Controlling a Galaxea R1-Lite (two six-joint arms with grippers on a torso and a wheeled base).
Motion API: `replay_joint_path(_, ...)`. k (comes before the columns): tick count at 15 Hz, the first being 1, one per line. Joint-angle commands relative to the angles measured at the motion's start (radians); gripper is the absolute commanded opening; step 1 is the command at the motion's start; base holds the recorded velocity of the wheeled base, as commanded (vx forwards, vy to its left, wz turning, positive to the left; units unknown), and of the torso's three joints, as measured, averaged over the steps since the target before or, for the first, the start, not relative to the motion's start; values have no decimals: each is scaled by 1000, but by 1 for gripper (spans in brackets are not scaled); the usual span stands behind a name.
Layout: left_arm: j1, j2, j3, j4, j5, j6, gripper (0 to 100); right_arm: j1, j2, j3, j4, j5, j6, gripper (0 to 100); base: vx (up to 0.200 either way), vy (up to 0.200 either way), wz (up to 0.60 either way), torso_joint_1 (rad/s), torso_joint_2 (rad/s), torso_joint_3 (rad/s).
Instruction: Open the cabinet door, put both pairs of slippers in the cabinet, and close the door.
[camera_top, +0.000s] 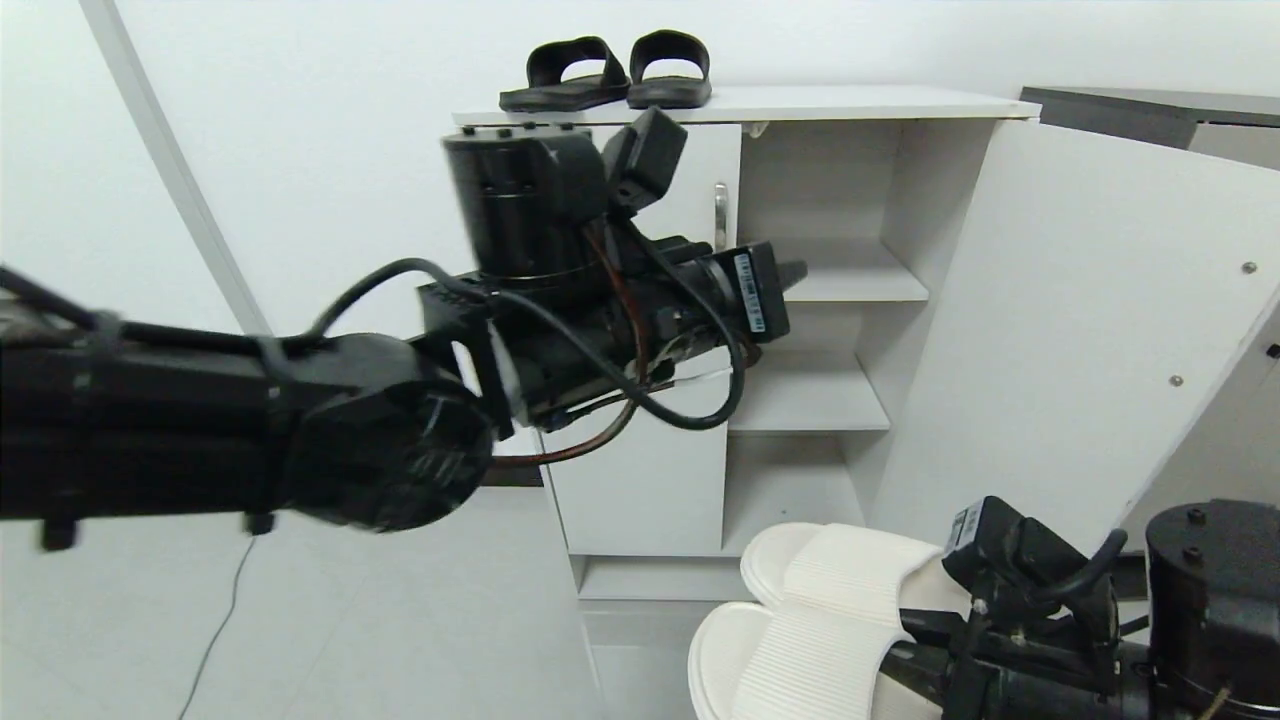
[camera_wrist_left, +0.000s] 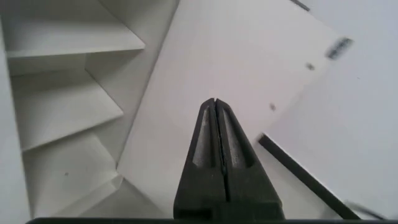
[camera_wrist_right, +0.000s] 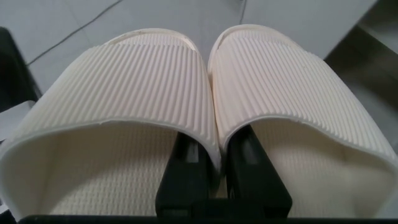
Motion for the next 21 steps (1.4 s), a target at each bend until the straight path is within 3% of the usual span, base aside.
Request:
replay_joint_path(1,51,-341,319,4,10,25,0,-26,31,-16,-1,1,2,0,0,0,0,0,0,0)
replay_joint_path(3,96,-511,480,8,27,47,0,-39,31,-19,-2,1,2,0,0,0,0,0,0,0)
replay_joint_path(4,146,-660,593,36,52,56,0,-42,31,-23,-2,1,3,0,0,0,0,0,0,0)
replay_joint_path(5,168,-733,638,70,73,62,0,-43,31,-27,-2,1,5,0,0,0,0,0,0,0)
replay_joint_path(6,200,-896,725,194,130,87,0,-56,33,-31,-2,1,5,0,0,0,0,0,0,0)
replay_joint_path(7,217,-960,756,248,156,103,0,-57,31,-31,-2,1,5,0,0,0,0,0,0,0)
replay_joint_path(8,307,-1135,816,389,183,149,0,-57,28,-31,-1,1,5,0,0,0,0,0,0,0)
replay_joint_path(9,316,-1154,820,402,183,152,0,-57,28,-31,-1,1,5,0,0,0,0,0,0,0)
replay_joint_path(10,419,-1355,842,585,196,163,0,-56,29,-33,-1,1,5,0,0,0,0,0,0,0)
replay_joint_path(11,435,-1390,842,622,200,163,0,-56,31,-31,-1,1,5,0,0,0,0,0,0,0)
replay_joint_path(13,539,-1576,882,814,246,180,0,-56,36,-33,-1,-2,5,0,0,0,0,0,0,0)
replay_joint_path(16,645,-1698,1029,811,337,268,0,-51,36,-33,-1,-12,5,0,0,0,0,0,0,0)
replay_joint_path(18,701,-1734,1113,746,391,286,0,-46,36,-31,-1,-24,5,0,0,0,0,0,0,0)
replay_joint_path(19,726,-1766,1161,705,391,301,0,-43,36,-31,-1,-24,5,0,0,0,0,0,0,0)
replay_joint_path(20,734,-1798,1207,683,391,343,0,-43,36,-30,-1,-25,5,0,0,0,0,0,0,0)
replay_joint_path(21,738,-1801,1257,617,388,355,0,-42,36,-28,-1,-25,3,0,0,0,0,0,0,0)
